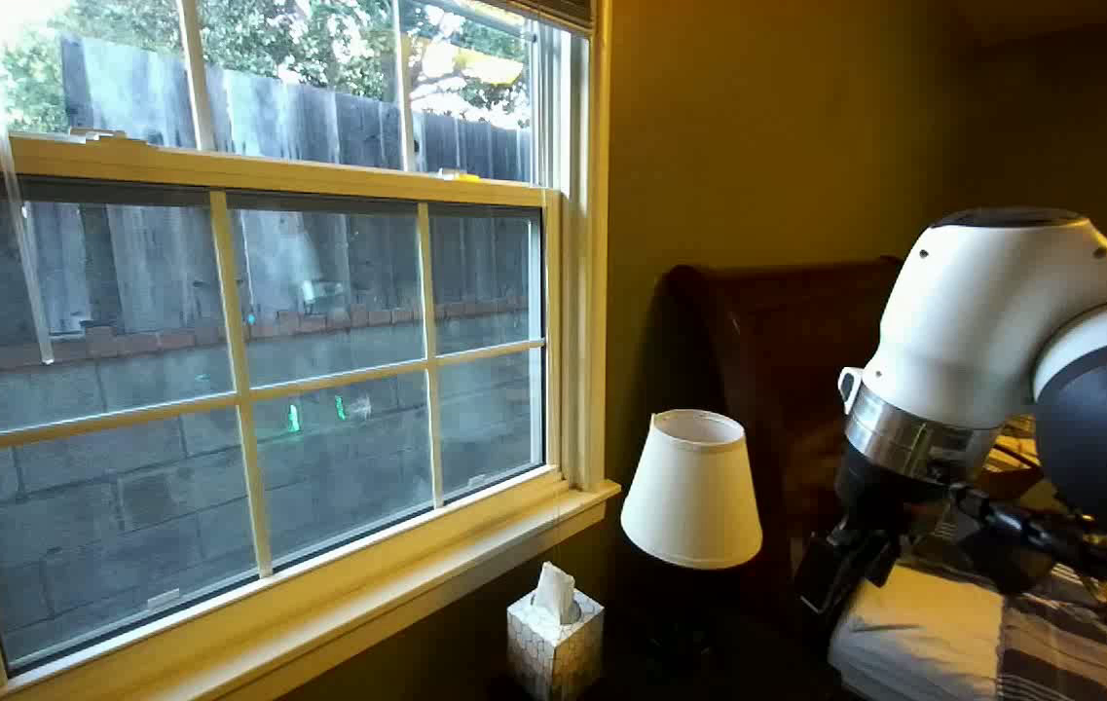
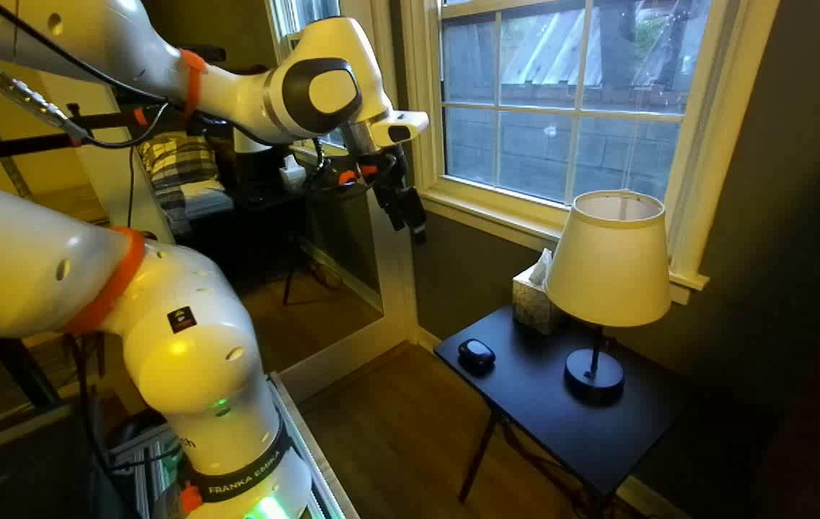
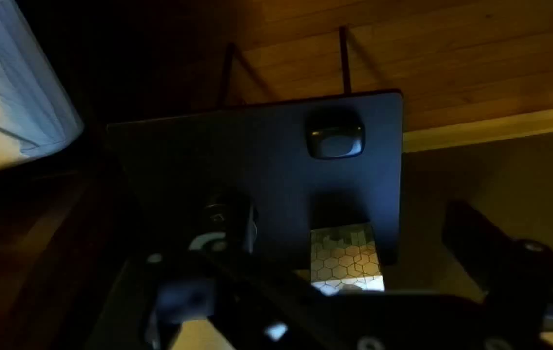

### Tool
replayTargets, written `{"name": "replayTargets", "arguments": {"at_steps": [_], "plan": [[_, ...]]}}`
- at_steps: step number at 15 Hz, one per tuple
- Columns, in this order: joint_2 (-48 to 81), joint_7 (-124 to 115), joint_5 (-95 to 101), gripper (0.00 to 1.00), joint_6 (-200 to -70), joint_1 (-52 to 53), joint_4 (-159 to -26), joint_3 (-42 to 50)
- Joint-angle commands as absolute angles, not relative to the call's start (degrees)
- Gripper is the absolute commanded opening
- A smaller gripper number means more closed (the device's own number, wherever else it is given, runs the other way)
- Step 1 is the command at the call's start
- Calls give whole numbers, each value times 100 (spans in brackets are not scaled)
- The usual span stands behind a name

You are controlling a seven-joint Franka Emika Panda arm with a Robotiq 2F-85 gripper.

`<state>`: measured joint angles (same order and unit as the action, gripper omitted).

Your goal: Turn on the lamp

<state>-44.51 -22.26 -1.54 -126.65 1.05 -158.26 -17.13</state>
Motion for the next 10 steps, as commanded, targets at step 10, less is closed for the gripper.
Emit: {"name": "replayTargets", "arguments": {"at_steps": [10], "plan": [[-4385, -2274, -86, 100, -12645, 173, -15929, -1639]]}}
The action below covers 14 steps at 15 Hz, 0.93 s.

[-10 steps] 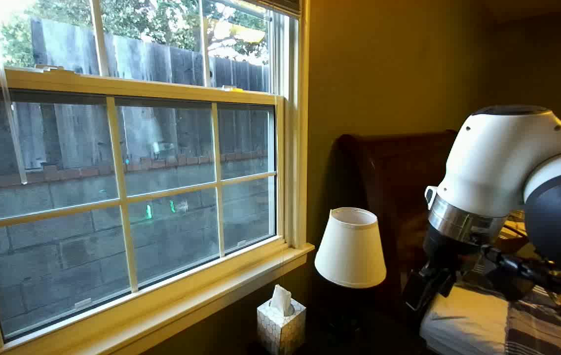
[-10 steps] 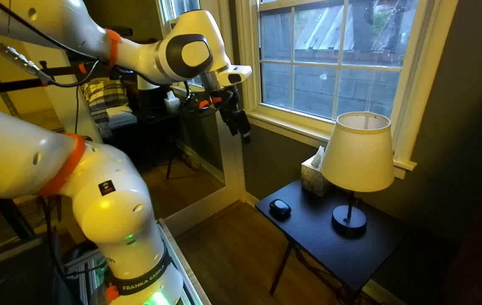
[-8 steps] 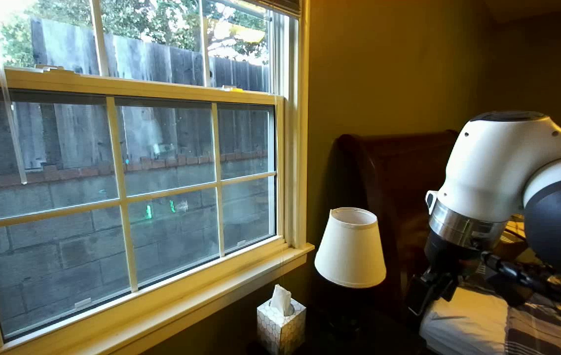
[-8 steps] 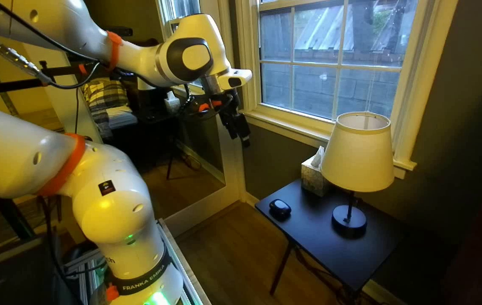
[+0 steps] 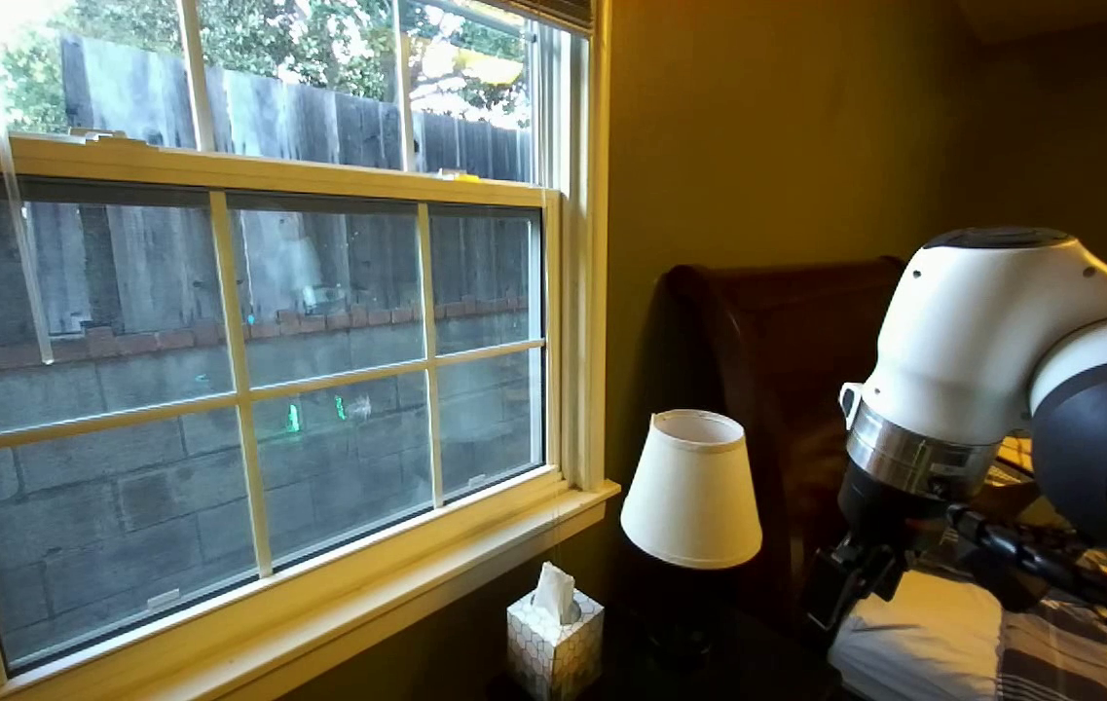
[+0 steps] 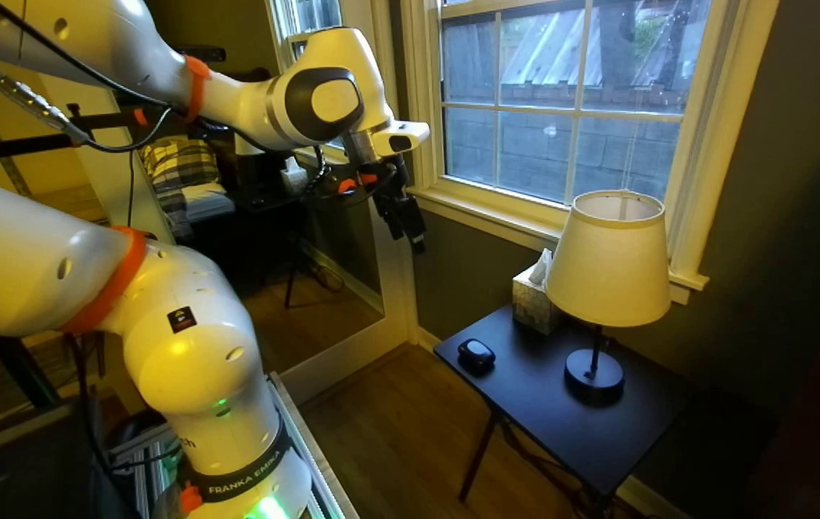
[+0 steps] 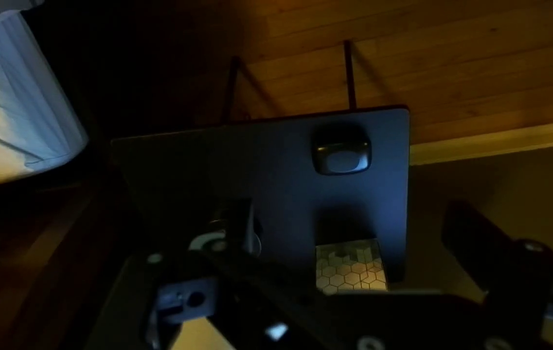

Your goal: Turn on the lamp

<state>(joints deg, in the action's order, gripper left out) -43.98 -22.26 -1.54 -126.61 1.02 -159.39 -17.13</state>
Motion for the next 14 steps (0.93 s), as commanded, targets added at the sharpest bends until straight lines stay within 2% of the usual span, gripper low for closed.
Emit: {"name": "replayTargets", "arguments": {"at_steps": [1, 6, 14], "plan": [[-4385, -2274, -86, 100, -12645, 173, -15929, -1639], [-3723, -2066, 78, 100, -13355, -47, -15883, -1468], [-2169, -2579, 282, 100, -15736, -747, -15890, -1412]]}}
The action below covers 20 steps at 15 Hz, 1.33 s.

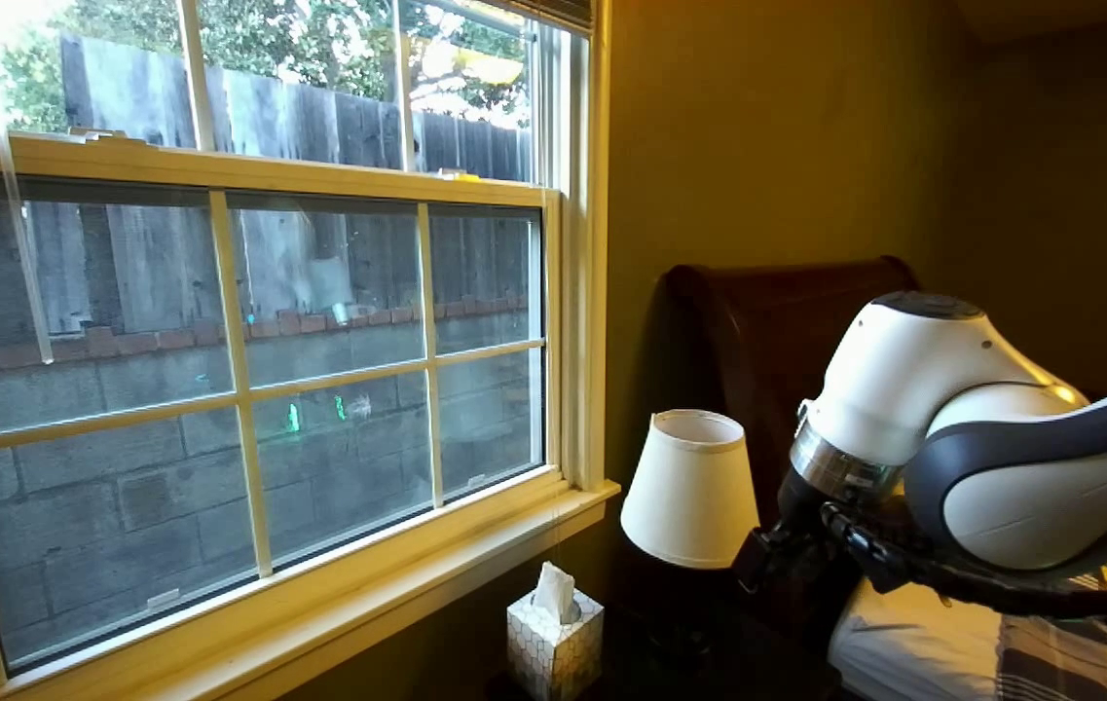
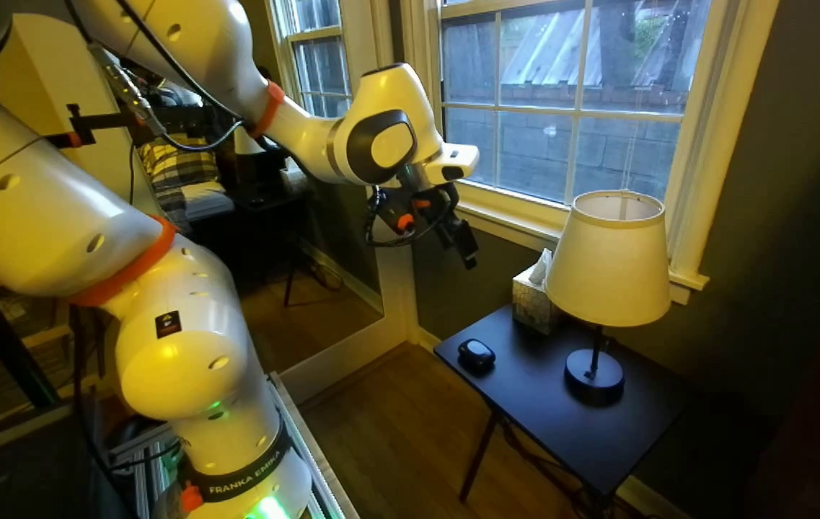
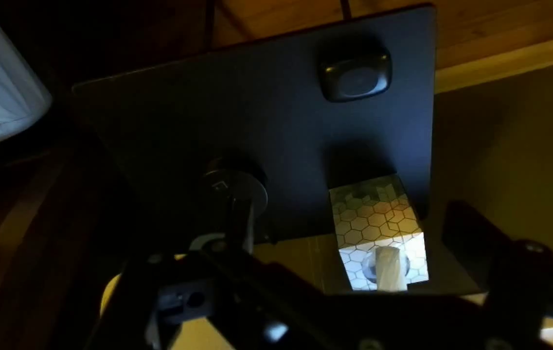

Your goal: Turn on the lamp

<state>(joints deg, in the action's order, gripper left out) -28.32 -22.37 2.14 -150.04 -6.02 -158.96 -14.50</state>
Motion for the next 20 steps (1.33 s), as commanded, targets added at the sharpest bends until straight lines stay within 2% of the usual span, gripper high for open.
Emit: {"name": "replayTargets", "arguments": {"at_steps": [1, 7, 11, 16, 17, 20], "plan": [[-1948, -2696, 230, 100, -15974, -788, -15891, -1425], [-749, -3568, 1240, 100, -17180, -1692, -15894, -1956], [-545, -4362, 2946, 100, -17154, -2500, -15875, -2174], [-421, -5260, 4742, 100, -17037, -2971, -15851, -2191], [-482, -4930, 4210, 100, -17048, -2801, -15849, -2090], [-472, -4967, 4283, 100, -17048, -2821, -15819, -2085]]}}
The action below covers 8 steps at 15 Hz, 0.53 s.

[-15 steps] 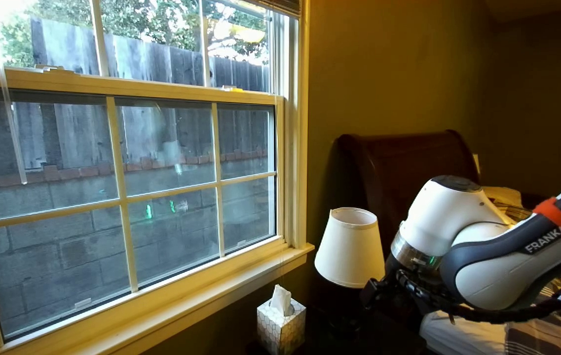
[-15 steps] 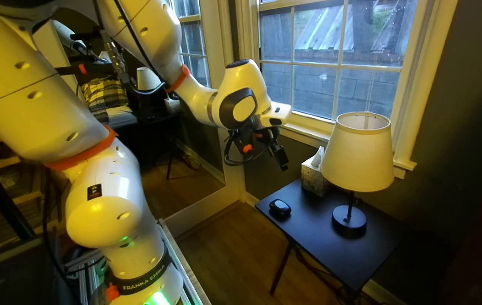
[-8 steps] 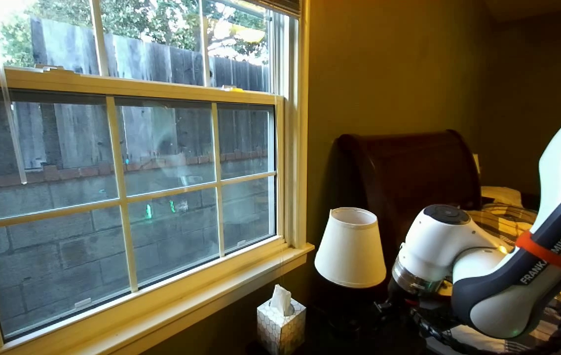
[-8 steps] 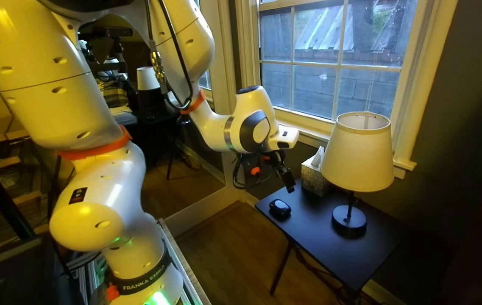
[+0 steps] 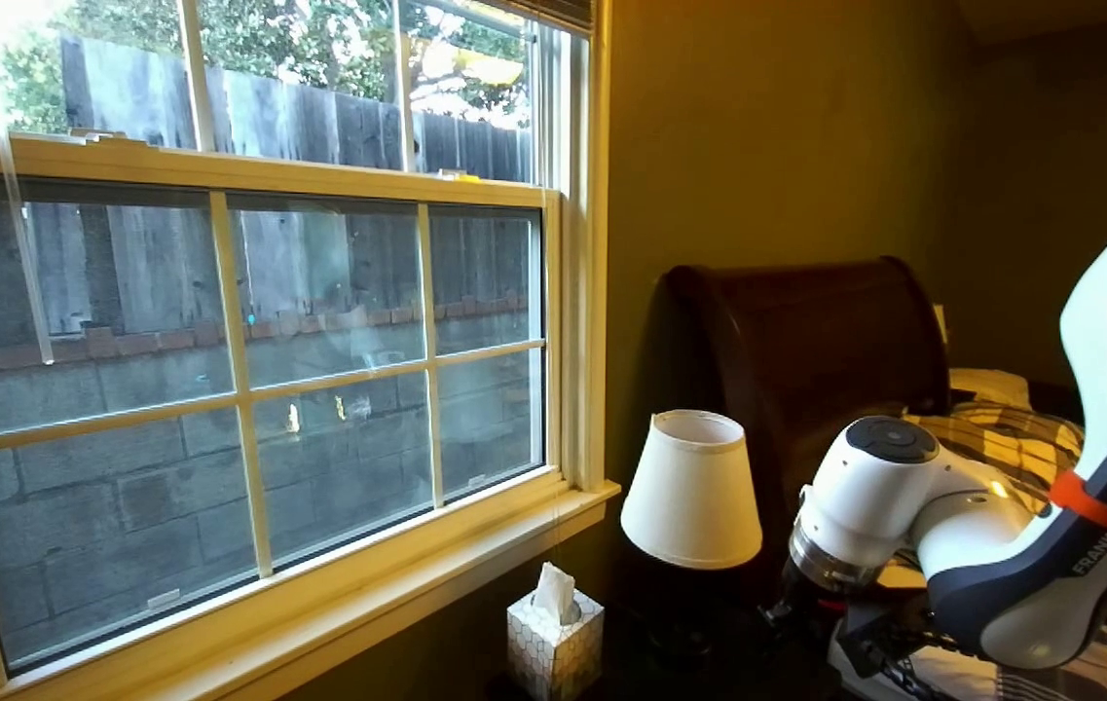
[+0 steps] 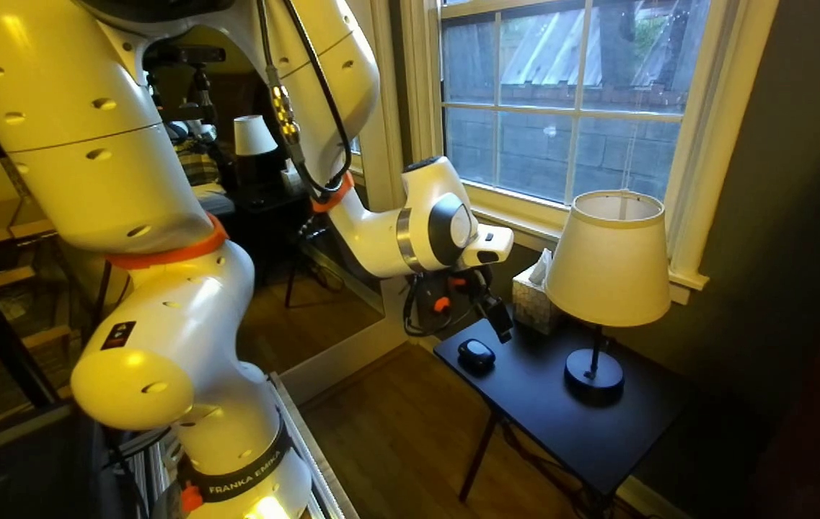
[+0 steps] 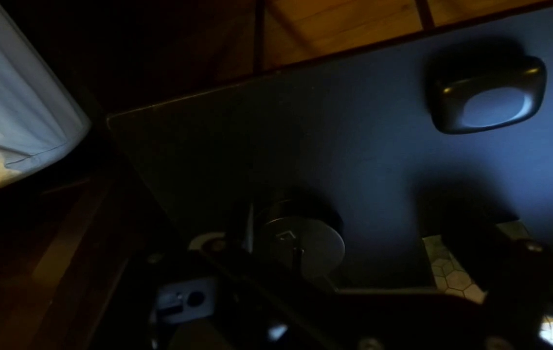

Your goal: Turn on the lamp

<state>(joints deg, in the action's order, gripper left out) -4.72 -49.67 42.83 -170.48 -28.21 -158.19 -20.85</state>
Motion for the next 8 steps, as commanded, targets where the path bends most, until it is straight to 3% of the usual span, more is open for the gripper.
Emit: {"name": "replayTargets", "arguments": {"at_steps": [1, 8], "plan": [[-472, -4967, 4283, 100, -17048, -2818, -15812, -2086], [-284, -5619, 4938, 100, -16999, -3162, -15319, -2079]]}}
